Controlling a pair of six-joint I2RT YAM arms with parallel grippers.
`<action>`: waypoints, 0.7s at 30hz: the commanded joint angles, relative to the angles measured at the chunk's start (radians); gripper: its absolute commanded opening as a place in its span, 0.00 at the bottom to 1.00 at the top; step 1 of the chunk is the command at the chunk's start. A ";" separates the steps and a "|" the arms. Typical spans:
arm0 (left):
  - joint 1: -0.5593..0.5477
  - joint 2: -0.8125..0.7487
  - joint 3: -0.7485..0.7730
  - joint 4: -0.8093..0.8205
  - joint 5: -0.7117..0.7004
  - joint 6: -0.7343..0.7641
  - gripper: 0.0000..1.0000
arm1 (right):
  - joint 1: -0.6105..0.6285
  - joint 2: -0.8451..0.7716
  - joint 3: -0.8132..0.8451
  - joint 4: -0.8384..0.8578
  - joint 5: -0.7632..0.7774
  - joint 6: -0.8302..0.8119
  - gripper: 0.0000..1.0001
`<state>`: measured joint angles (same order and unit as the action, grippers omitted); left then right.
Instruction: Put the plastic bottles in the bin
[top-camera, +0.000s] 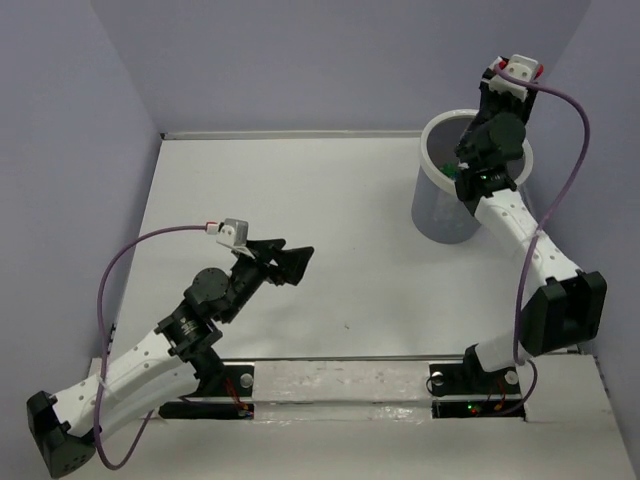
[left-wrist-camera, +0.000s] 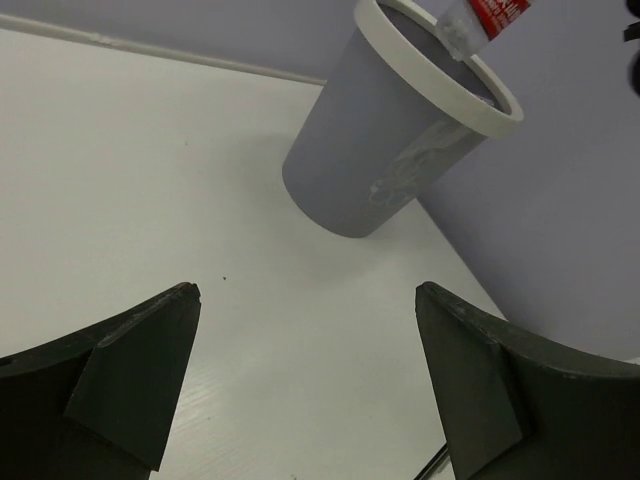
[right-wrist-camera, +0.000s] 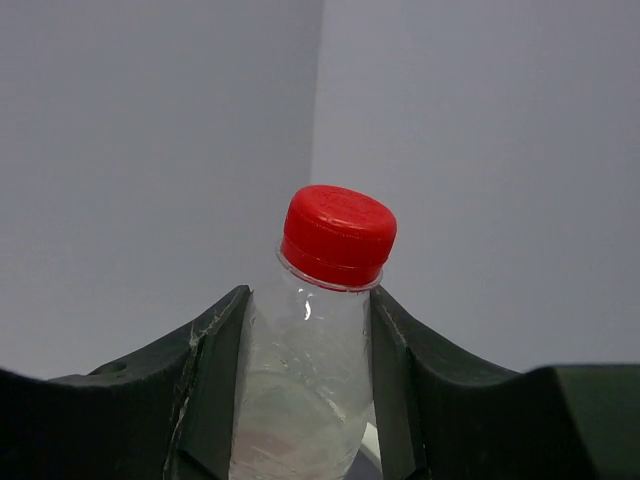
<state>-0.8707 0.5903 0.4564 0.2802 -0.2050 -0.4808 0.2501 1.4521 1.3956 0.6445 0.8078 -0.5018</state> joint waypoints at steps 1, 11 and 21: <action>-0.005 -0.038 -0.024 -0.012 -0.017 0.005 0.99 | 0.008 0.071 -0.046 0.392 0.076 -0.297 0.55; -0.005 0.028 0.024 -0.001 0.006 0.021 0.99 | 0.051 -0.120 -0.007 -0.161 0.006 0.185 1.00; -0.005 0.054 0.080 0.005 0.027 0.044 0.99 | 0.051 -0.445 -0.102 -0.536 -0.522 0.660 1.00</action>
<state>-0.8707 0.6308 0.4633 0.2436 -0.2066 -0.4717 0.2966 1.0920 1.3537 0.2718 0.5705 -0.0853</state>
